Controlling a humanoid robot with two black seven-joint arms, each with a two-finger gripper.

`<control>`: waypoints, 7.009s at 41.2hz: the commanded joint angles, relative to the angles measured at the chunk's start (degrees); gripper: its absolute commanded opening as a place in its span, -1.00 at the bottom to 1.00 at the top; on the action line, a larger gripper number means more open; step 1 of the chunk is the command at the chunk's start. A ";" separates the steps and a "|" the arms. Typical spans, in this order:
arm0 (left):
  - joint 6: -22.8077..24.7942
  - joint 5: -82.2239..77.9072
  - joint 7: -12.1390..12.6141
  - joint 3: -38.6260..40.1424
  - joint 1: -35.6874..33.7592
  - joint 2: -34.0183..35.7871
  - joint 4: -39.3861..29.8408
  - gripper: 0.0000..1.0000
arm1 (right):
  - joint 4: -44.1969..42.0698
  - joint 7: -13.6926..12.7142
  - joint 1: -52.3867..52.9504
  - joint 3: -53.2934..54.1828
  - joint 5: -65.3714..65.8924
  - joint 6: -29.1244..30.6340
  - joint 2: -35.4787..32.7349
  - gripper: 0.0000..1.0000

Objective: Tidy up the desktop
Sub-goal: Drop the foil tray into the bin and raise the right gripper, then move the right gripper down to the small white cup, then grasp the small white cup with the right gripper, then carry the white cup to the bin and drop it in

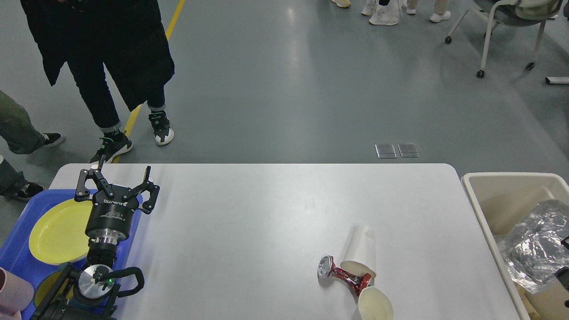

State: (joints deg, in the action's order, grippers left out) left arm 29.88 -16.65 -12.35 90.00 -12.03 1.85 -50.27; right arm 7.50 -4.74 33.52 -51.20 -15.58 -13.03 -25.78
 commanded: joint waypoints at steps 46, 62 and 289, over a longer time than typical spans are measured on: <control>0.00 -0.05 0.05 0.00 -0.01 0.00 0.00 0.93 | 61.85 -0.09 71.76 -31.67 4.50 34.37 2.48 1.00; 0.00 0.04 0.05 0.00 0.07 0.00 0.00 0.93 | 73.18 0.00 96.37 -28.87 3.89 56.19 16.19 1.00; 0.00 0.04 -0.04 0.00 -0.01 0.00 0.00 0.93 | 9.39 -0.44 11.23 -15.59 1.51 16.82 0.02 -1.00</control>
State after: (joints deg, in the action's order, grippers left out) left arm 29.88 -16.65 -12.39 90.00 -12.01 1.84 -50.27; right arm 22.47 -4.79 51.27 -67.70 -13.89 6.49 -27.93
